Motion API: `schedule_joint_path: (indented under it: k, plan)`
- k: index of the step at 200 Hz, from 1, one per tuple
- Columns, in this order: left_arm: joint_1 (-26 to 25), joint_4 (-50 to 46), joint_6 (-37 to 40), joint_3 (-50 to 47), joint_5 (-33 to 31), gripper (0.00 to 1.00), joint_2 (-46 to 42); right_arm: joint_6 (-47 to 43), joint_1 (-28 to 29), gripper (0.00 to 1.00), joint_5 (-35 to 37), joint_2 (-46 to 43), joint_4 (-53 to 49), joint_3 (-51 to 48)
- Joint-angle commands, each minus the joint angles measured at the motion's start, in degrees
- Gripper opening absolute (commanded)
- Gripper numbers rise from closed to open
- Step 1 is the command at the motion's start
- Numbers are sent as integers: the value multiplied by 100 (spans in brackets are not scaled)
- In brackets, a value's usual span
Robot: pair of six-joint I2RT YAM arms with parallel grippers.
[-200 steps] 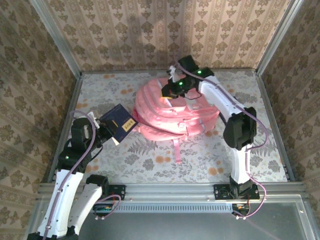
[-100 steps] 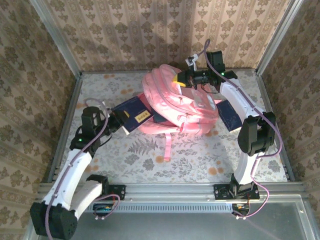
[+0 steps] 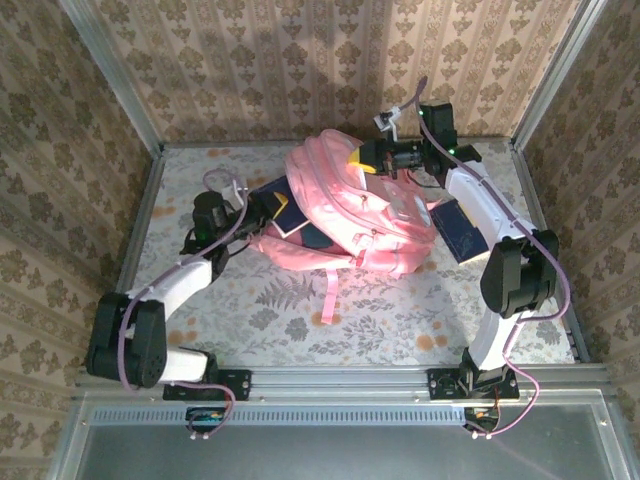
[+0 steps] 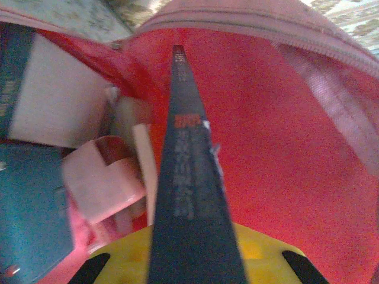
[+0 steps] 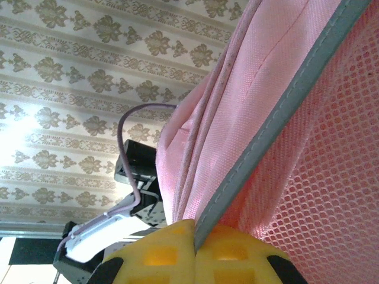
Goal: Pack the student bag
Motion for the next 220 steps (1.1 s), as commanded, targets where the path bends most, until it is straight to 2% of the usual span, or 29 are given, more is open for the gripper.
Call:
schedule_joint_path:
  k: [1, 18, 40, 51, 70, 87, 120, 168, 172, 186, 197, 220]
  plan:
    - [-145, 1797, -648, 156, 333, 0, 110, 16, -63, 0, -720, -573, 833, 70]
    - [-327, 1654, -583, 315, 324, 0, 191, 15, -73, 0, -739, -555, 865, 33]
    - [-678, 772, -156, 633, 202, 0, 330, 49, -85, 0, -737, -540, 887, 85]
    - [-886, 20, 200, 879, 74, 0, 402, 68, -90, 0, -743, -536, 874, 114]
    - [-1314, -1178, 834, 1258, -456, 0, 507, 77, -94, 0, -707, -554, 874, 120]
    - [-1619, -1704, 1132, 1525, -810, 0, 714, 77, -95, 0, -670, -575, 865, 98]
    - [-1912, -1388, 932, 1818, -1029, 0, 1408, 115, -98, 0, -550, -604, 909, -7]
    - [-2188, -368, 396, 2646, -908, 0, 2730, 56, 1, 0, -413, -672, 919, -157]
    - [-2206, -274, 338, 2712, -886, 5, 2823, 38, -3, 0, -409, -672, 898, -147]
    - [-2242, 26, 166, 2808, -836, 33, 3021, 19, 2, 0, -389, -683, 867, -151]
    - [-2244, 108, 162, 2741, -837, 50, 3010, -37, -7, 0, -350, -711, 811, -145]
    - [-2186, -114, 445, 2444, -959, 68, 2654, -157, -39, 0, -238, -744, 658, -132]
